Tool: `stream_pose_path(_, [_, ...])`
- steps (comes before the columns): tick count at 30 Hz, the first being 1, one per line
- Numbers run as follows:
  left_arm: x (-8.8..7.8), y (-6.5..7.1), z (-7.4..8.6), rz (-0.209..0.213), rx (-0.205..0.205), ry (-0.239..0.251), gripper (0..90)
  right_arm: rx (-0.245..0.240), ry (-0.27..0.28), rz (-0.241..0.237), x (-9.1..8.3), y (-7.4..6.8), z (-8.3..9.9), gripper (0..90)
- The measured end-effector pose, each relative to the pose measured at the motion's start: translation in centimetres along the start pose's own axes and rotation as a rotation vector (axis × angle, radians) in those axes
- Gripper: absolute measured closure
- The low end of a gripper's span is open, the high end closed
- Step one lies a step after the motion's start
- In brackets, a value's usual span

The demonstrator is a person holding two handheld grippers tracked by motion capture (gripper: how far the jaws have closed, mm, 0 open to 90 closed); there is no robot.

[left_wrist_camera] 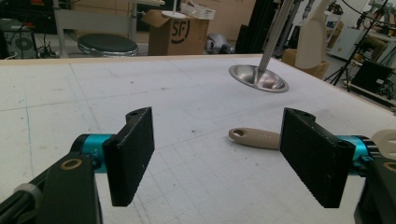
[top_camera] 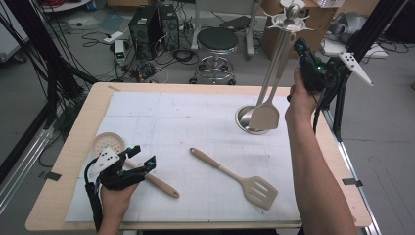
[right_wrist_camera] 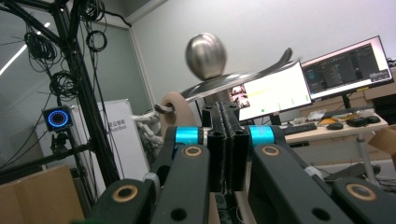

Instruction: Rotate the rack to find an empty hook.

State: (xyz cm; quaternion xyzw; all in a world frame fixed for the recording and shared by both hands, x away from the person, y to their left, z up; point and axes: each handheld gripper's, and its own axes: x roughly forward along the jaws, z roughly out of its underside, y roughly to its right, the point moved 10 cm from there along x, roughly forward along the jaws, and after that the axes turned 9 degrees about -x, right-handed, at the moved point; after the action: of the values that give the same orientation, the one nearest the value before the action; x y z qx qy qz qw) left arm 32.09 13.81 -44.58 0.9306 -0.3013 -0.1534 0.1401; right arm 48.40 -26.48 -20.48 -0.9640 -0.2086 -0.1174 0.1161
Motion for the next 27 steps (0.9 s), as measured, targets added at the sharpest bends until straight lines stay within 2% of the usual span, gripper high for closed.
stream_pose_path(9, [0.0, 0.2, 0.0, 0.003, 0.002, -0.001, 27.3, -0.004, -0.012, -0.037, 0.4, -1.9, 0.6, 89.9])
stream_pose_path(18, [-0.2, -0.2, -0.1, -0.004, -0.009, 0.007, 27.3, -0.065, -0.038, -0.079, 2.7, -5.0, 1.0, 90.0])
stream_pose_path(22, [-0.3, -0.3, -0.1, -0.004, -0.007, 0.010, 27.3, -0.082, -0.052, -0.090, 3.4, -5.8, 1.4, 90.0])
stream_pose_path(25, [-0.3, -0.4, -0.1, -0.003, -0.010, 0.008, 27.3, -0.044, -0.034, -0.092, 2.7, -5.6, 1.2, 90.0])
stream_pose_path(27, [-0.4, -0.3, -0.1, -0.005, -0.015, 0.012, 27.3, -0.005, 0.004, -0.086, 1.9, -5.0, 0.7, 90.0])
